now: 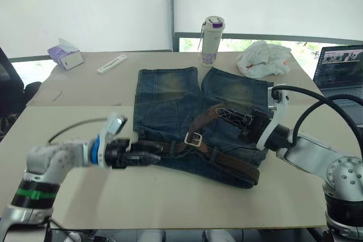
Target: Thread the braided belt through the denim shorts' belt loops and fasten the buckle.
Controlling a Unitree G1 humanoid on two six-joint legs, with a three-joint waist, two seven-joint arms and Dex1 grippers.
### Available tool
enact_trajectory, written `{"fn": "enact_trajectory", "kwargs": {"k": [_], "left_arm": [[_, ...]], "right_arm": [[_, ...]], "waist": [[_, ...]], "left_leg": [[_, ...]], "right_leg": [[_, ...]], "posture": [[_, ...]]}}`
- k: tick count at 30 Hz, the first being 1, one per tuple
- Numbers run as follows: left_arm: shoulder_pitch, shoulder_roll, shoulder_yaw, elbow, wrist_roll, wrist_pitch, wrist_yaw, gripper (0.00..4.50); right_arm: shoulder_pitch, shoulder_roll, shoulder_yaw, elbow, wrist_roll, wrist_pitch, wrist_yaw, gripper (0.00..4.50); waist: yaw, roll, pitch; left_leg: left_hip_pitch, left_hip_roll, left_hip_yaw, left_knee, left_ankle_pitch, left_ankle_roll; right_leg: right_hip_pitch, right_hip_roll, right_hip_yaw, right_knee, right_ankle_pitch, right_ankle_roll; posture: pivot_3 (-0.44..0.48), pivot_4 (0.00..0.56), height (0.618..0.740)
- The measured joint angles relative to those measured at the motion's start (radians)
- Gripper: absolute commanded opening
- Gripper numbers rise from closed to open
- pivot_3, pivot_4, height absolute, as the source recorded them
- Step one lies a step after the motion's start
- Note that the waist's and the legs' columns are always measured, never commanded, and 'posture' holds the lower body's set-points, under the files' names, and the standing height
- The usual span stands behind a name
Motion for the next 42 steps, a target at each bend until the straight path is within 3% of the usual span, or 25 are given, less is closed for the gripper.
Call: {"fn": "enact_trajectory", "kwargs": {"k": [5, 13, 17, 22, 29, 39, 42], "left_arm": [[-0.042, -0.226, 0.004, 0.018, 0.069, -0.026, 0.291, 4.48], [-0.021, -0.415, -0.033, -0.126, 0.132, -0.059, 0.556, 4.48], [0.000, -0.408, -0.061, -0.177, 0.267, -0.185, 0.631, 4.48], [0.105, -0.335, -0.119, -0.293, 0.471, -0.437, 0.607, 4.48], [0.166, -0.366, -0.231, -0.345, 0.576, -0.579, 0.585, 4.48], [0.133, -0.405, -0.252, -0.289, 0.723, -0.706, 0.638, 4.48], [0.114, -0.412, -0.254, -0.272, 0.743, -0.718, 0.640, 3.63]], "right_arm": [[-0.010, 0.025, 0.006, 0.000, 0.063, -0.043, -0.011, 0.00], [-0.020, 0.074, 0.045, -0.020, 0.106, -0.107, -0.081, 0.00], [-0.002, 0.087, 0.060, -0.029, 0.104, -0.128, -0.099, 0.00], [0.004, 0.095, 0.060, 0.009, 0.087, -0.157, -0.114, 0.00], [-0.032, 0.133, 0.076, 0.047, 0.078, -0.162, -0.141, 0.00], [-0.048, 0.159, 0.100, 0.045, 0.077, -0.162, -0.180, 0.00], [-0.048, 0.172, 0.109, 0.039, 0.077, -0.162, -0.184, 0.00]], "waist": [[-0.009, -0.001, 0.000], [-0.005, -0.001, 0.000], [-0.007, -0.001, 0.000], [-0.004, 0.000, 0.000], [0.000, 0.000, 0.000], [-0.004, 0.001, -0.001], [-0.004, 0.001, -0.001]], "left_leg": [[-0.001, -0.001, 0.000, -0.001, 0.000, 0.000], [-0.001, -0.003, 0.000, 0.000, 0.001, 0.001], [0.000, -0.005, 0.000, 0.000, 0.001, 0.001], [0.000, -0.004, 0.001, -0.001, 0.001, 0.001], [-0.001, -0.005, 0.001, 0.001, 0.001, 0.001], [-0.001, -0.005, 0.001, 0.001, 0.001, 0.001], [-0.001, -0.005, 0.001, 0.001, 0.001, 0.001]], "right_leg": [[-0.002, 0.001, 0.001, 0.001, 0.001, 0.000], [-0.002, 0.001, 0.002, 0.003, 0.001, 0.000], [-0.002, 0.001, 0.003, 0.003, 0.001, 0.000], [-0.001, 0.001, 0.003, 0.003, 0.001, 0.000], [-0.001, 0.000, 0.003, 0.003, 0.001, 0.000], [-0.001, 0.001, 0.003, 0.003, 0.001, 0.000], [-0.001, 0.001, 0.003, 0.004, 0.001, 0.000]], "posture": [[0.000, 0.150, 0.740], [0.000, 0.150, 0.740], [0.000, 0.150, 0.740], [0.000, 0.150, 0.740], [0.000, 0.150, 0.740], [0.000, 0.150, 0.740], [0.000, 0.150, 0.740]]}}
